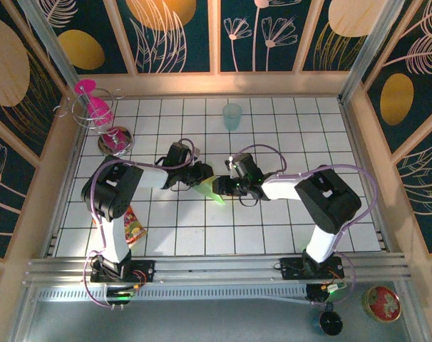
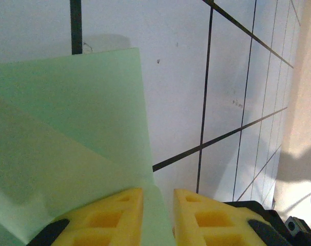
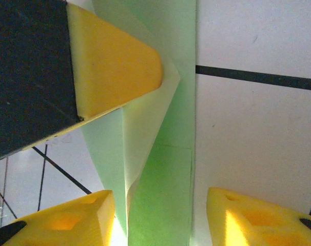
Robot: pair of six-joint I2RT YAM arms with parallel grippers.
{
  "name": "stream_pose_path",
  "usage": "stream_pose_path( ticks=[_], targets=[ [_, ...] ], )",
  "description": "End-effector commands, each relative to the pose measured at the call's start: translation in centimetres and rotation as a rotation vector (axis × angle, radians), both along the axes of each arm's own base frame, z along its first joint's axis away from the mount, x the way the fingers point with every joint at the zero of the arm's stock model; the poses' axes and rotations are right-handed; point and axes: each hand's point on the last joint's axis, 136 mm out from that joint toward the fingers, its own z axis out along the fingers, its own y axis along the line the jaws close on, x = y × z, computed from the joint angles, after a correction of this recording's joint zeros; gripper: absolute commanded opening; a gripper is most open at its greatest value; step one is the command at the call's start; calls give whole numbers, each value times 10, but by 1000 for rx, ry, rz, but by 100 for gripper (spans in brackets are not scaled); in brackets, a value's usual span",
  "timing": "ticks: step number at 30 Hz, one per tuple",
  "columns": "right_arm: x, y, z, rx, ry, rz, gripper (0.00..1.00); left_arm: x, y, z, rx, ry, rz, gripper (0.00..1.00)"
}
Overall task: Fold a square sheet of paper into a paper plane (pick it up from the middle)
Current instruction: Fourth fold the wing at the center of the table.
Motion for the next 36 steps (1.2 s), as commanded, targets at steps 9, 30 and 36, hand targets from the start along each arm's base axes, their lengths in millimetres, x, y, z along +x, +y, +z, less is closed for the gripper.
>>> stream_pose_path(
  ticks=[9, 30, 36],
  targets=[
    [-24, -20, -63, -224, 78, 20, 40, 4, 0, 0, 6, -11, -14, 22],
    [-28, -23, -76, -278, 95, 12, 34, -5, 10, 19, 29, -41, 2, 23],
    [-29, -24, -78, -279, 97, 13, 33, -8, 9, 7, 31, -9, -12, 22]
  ],
)
